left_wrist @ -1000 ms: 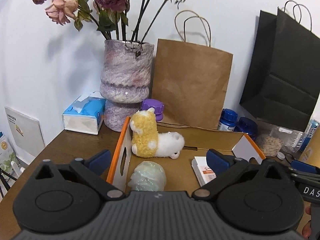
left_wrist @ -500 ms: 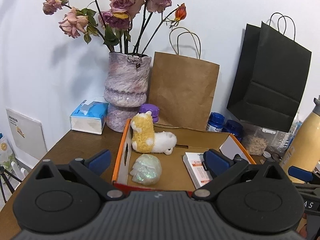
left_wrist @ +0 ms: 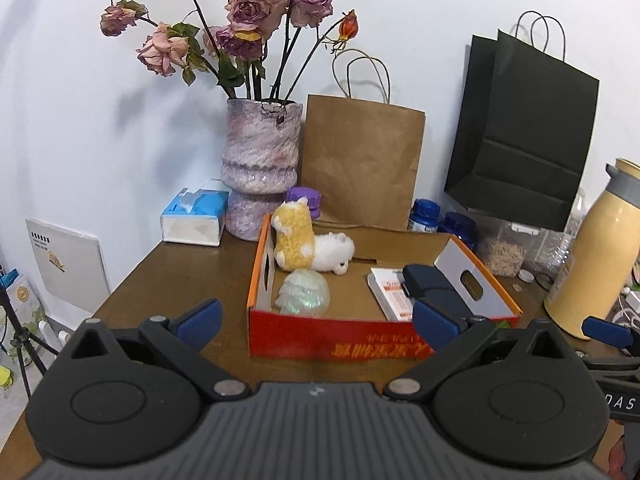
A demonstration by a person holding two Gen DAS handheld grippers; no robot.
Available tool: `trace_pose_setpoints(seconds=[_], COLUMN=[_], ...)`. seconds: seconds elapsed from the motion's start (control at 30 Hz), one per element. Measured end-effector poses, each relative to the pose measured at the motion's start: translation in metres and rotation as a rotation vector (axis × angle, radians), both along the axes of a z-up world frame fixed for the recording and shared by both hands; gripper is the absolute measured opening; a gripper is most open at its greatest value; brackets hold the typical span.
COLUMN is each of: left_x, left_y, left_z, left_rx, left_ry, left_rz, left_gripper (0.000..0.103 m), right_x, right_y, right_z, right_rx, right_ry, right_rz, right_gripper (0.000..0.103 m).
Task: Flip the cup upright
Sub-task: 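Withdraw both grippers from the box back toward the table items, then grasp the white cloth with the right gripper and lift it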
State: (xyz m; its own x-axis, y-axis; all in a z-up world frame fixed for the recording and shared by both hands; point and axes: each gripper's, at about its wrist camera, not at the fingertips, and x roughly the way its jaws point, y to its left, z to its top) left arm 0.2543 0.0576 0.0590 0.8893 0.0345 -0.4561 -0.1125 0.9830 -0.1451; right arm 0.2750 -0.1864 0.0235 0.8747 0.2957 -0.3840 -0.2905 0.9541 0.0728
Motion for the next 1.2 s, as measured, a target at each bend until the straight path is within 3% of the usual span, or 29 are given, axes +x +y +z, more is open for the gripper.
trace_pose_setpoints(seconds=[0.7, 1.2], left_x=[-0.081, -0.095], left_y=[-0.011, -0.015], left_z=[-0.013, -0.051], left_rx=[0.045, 0.047], left_ry=[0.077, 0.190], left_rz=[-0.016, -0.024], left_gripper=[0.103, 0.103], right_x=[-0.087, -0.105], right_y=[-0.007, 0.002], right_z=[-0.022, -0.057], right_rx=[-0.033, -0.095], right_ry=[0.036, 0.089], right_rz=[0.025, 0.075], right_gripper=[0.103, 0.103])
